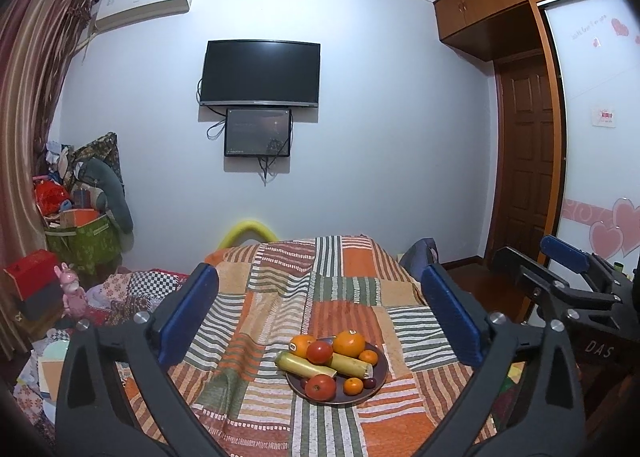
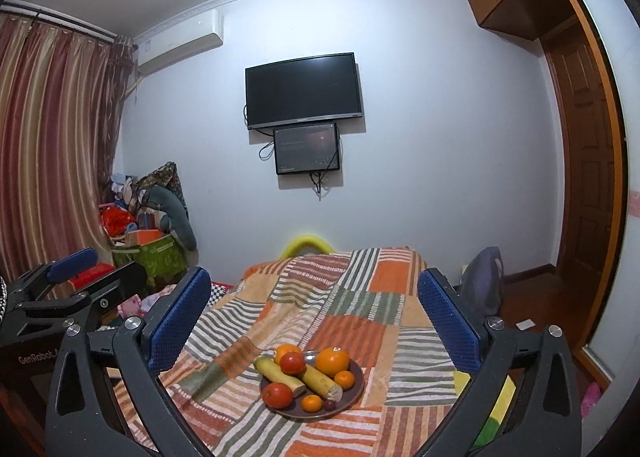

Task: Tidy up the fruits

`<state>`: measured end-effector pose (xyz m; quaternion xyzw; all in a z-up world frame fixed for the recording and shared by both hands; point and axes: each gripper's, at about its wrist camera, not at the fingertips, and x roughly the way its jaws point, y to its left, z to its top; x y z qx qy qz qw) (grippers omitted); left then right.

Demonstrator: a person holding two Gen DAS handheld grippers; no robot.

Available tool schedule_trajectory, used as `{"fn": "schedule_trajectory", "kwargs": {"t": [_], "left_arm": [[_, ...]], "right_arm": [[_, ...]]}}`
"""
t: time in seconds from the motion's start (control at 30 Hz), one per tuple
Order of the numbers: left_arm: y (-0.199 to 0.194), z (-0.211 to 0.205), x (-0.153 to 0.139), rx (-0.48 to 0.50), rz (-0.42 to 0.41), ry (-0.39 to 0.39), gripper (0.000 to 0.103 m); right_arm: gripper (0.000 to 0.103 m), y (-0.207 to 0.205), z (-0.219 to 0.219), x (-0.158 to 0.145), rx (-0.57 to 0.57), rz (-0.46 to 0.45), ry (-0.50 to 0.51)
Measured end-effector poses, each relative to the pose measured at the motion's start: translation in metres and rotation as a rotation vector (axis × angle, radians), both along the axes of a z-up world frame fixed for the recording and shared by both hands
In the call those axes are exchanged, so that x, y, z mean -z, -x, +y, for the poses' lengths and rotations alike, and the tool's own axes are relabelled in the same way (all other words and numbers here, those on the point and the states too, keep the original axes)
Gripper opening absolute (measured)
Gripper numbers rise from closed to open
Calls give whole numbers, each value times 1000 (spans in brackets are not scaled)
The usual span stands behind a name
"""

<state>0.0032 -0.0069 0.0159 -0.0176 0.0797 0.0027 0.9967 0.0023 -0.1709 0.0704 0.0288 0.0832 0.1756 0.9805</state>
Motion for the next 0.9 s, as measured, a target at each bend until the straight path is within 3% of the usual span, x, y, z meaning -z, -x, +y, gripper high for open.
{"fn": "schedule_trajectory", "kwargs": {"t": [0.9], "left_arm": [[-1, 4, 2, -5, 21, 5, 103]], "right_arm": [[103, 1, 2, 2, 1, 11, 20]]}}
